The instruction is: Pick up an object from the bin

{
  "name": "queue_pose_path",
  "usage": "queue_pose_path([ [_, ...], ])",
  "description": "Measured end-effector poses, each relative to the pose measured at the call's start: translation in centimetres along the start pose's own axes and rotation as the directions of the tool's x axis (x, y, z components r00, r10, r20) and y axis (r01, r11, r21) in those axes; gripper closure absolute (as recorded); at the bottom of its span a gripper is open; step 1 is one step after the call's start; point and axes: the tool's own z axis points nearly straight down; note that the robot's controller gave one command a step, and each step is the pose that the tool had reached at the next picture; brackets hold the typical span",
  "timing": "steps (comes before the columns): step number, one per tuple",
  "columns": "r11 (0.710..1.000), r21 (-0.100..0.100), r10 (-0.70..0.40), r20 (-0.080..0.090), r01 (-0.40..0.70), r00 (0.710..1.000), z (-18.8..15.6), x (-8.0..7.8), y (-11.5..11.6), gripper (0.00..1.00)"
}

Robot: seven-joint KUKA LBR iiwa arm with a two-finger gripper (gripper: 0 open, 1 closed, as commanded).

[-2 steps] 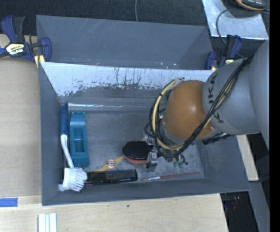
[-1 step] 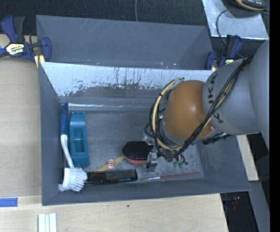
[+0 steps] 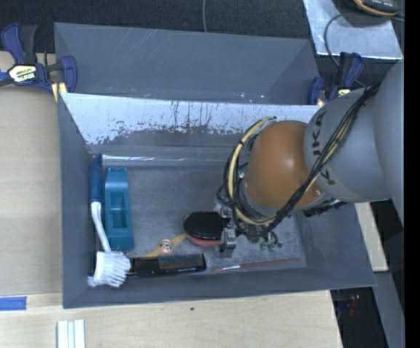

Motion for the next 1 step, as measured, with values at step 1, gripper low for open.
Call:
queue_pose_path([
  [1,1.000,0.000,0.000,0.000,0.000,1.000,0.00,0.00,0.00,1.00],
])
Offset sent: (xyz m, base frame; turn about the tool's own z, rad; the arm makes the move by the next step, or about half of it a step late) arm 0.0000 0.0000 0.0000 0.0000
